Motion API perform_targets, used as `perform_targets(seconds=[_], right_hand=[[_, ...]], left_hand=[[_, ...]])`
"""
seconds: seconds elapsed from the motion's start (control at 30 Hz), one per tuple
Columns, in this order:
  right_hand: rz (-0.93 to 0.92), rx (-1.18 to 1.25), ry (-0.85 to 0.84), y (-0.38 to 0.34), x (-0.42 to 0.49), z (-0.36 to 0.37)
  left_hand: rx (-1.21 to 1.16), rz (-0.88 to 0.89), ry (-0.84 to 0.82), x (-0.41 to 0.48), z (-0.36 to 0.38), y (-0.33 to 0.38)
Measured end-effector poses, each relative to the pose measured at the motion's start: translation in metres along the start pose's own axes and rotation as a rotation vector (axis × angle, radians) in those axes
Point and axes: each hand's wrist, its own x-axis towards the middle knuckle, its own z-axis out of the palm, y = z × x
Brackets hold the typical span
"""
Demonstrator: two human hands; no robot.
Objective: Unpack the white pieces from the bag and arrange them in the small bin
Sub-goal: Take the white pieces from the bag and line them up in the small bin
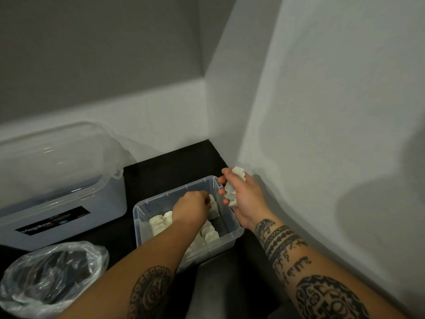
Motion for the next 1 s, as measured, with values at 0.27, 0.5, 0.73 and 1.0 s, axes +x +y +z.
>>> perform_targets(seconds=[0.27,0.5,0.73,1.0], right_hand=[[0.049,0.045,-0.03,-0.006,-0.001,-0.002],[0.206,0.199,-0.235,-0.022,-0.005,-0.004],[0.18,0.005,-0.4,-0.029,-0.007,0.001],[0.127,-0.207,-0.405,-0.029,-0.01,0.002]], left_hand=[[-0.03,0.033,0.049,-0.007,-0.011,0.001],[-0.557,0.056,0.189,-0.019,-0.063,0.01],[-0.952,0.041,0.055,-0.023,-0.113,0.025],[-0.877,0.088,0.063,-0.026,-0.107,0.018]])
